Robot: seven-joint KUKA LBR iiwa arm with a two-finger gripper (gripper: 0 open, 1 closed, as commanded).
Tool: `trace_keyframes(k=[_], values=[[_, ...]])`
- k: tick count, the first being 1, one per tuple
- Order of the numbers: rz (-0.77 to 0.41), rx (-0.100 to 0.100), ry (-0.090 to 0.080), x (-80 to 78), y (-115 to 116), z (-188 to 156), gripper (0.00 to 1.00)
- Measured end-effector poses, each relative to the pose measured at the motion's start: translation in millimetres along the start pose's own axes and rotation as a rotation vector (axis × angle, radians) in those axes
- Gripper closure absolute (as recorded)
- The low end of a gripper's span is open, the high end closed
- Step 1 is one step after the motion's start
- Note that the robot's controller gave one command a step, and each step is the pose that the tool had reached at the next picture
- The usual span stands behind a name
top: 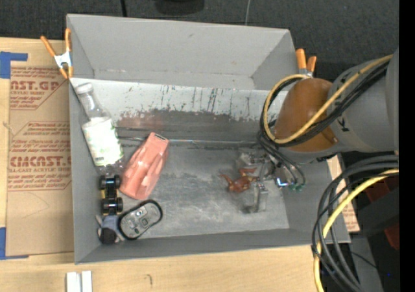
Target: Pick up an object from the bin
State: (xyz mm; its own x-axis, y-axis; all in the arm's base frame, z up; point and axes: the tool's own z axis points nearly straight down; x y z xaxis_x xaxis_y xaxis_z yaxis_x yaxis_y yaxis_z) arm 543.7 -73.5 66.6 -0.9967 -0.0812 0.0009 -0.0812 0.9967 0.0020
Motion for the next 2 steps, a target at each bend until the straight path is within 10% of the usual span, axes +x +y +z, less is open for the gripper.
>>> trace_keyframes(k=[1, 2], values=[[0.044, 0.001, -0.001, 2.9, -5.4, -2.9, 1.0], [0.043, 0.001, -0.001, 2.9, -5.4, -2.9, 1.0]])
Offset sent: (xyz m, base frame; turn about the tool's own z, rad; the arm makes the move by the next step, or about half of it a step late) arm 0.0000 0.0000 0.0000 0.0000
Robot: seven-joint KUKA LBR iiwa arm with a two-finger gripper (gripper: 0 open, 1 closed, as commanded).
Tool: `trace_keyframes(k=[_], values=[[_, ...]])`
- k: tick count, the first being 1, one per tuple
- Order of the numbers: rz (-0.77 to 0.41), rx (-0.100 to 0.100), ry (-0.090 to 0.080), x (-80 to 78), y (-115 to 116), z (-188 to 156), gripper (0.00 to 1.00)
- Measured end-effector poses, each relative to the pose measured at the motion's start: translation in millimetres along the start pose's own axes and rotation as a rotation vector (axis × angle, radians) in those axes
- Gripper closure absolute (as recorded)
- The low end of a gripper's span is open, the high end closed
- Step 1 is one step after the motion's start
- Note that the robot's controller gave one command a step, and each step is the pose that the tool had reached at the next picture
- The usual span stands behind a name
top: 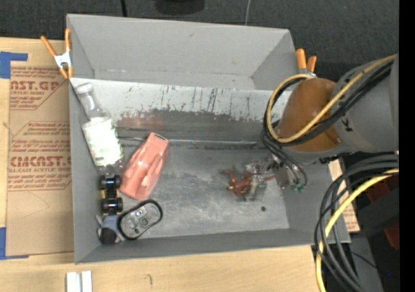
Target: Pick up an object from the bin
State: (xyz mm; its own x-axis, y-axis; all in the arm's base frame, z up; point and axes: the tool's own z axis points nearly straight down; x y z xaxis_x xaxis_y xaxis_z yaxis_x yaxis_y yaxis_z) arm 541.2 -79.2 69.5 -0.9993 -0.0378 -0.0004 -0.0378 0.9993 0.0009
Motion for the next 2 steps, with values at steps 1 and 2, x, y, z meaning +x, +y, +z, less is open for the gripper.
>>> trace_keyframes(k=[1, 2], values=[[0.0, 0.0, 0.002, 0.7, 0.2, -2.8, 1.0], [0.0, 0.001, 0.0, 0.3, 0.2, -9.1, 1.0]])
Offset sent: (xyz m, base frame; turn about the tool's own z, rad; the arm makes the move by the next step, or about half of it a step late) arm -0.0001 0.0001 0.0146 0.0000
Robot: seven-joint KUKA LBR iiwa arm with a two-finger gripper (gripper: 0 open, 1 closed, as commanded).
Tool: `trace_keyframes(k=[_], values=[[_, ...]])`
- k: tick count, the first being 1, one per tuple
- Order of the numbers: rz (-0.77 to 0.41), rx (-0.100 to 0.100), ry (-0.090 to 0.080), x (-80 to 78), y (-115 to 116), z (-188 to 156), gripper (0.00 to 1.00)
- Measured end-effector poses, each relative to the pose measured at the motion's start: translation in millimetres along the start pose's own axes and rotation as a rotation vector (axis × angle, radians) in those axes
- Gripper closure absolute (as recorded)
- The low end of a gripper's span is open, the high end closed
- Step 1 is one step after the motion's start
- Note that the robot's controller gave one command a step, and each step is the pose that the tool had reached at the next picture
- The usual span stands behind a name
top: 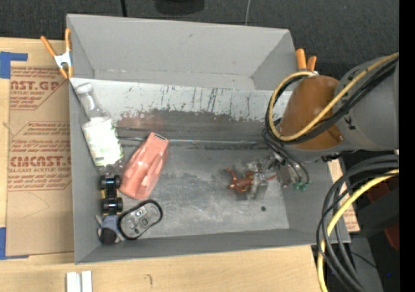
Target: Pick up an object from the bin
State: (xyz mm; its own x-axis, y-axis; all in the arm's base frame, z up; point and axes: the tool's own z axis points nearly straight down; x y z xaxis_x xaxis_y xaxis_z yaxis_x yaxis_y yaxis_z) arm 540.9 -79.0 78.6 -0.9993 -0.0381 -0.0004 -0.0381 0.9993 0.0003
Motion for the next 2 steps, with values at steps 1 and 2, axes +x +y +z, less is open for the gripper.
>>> trace_keyframes(k=[1, 2], values=[[0.001, 0.0, 0.001, 0.2, 0.2, -5.3, 1.0], [0.0, -0.001, 0.006, 1.5, 0.6, -15.2, 1.0]])
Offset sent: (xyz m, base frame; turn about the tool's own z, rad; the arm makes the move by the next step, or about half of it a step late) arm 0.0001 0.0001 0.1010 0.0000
